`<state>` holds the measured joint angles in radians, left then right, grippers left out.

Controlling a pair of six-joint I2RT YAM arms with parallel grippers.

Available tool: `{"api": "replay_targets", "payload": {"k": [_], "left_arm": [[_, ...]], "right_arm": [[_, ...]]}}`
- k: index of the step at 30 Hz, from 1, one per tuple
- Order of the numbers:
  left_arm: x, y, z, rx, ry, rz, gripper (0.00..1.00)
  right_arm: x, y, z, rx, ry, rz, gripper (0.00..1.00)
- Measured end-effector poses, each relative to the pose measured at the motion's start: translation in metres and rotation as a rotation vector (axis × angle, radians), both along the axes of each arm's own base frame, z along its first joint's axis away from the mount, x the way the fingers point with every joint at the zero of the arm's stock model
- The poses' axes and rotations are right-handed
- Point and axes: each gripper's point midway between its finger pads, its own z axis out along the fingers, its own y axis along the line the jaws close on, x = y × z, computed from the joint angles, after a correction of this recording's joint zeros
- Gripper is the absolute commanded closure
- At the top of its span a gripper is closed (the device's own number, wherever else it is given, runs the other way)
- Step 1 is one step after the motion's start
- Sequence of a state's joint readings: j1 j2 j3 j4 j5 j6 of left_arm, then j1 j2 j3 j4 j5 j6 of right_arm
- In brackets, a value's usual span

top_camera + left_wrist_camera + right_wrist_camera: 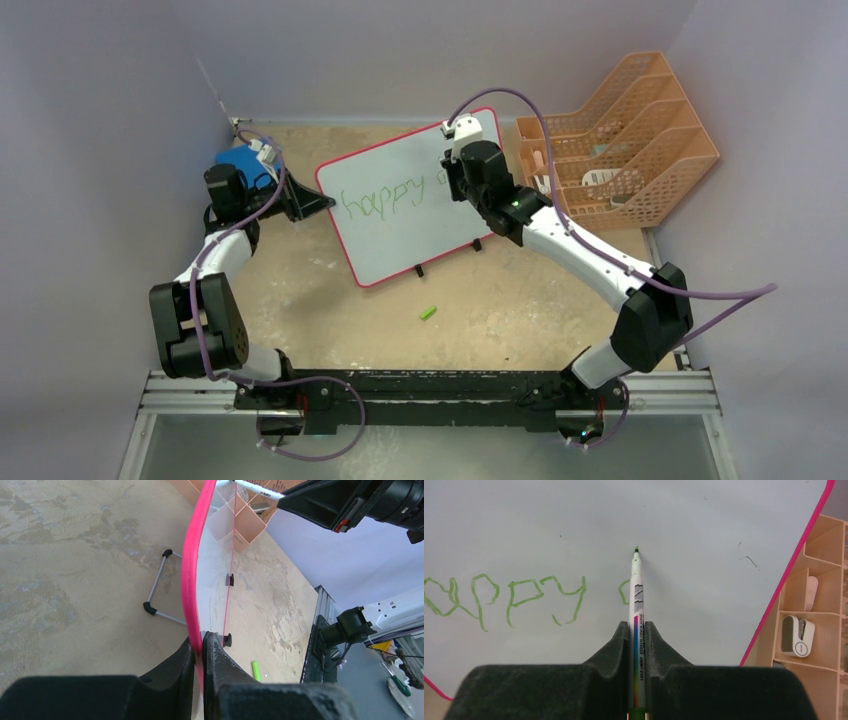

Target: Write a sentence on the whiteboard

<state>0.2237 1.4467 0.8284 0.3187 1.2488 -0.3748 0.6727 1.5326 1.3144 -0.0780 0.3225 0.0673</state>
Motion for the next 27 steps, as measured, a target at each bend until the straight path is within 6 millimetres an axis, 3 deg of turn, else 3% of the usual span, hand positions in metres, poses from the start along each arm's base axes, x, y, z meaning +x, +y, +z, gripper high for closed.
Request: {"api": "replay_targets", "payload": {"k": [27], "left_arm": [[0.0, 0.0, 0.0, 0.0, 0.0, 0.0, 1.0]], "right_arm": [[-0.015, -0.009, -0.022, -0.026, 0.068, -0.002, 1.0]]}}
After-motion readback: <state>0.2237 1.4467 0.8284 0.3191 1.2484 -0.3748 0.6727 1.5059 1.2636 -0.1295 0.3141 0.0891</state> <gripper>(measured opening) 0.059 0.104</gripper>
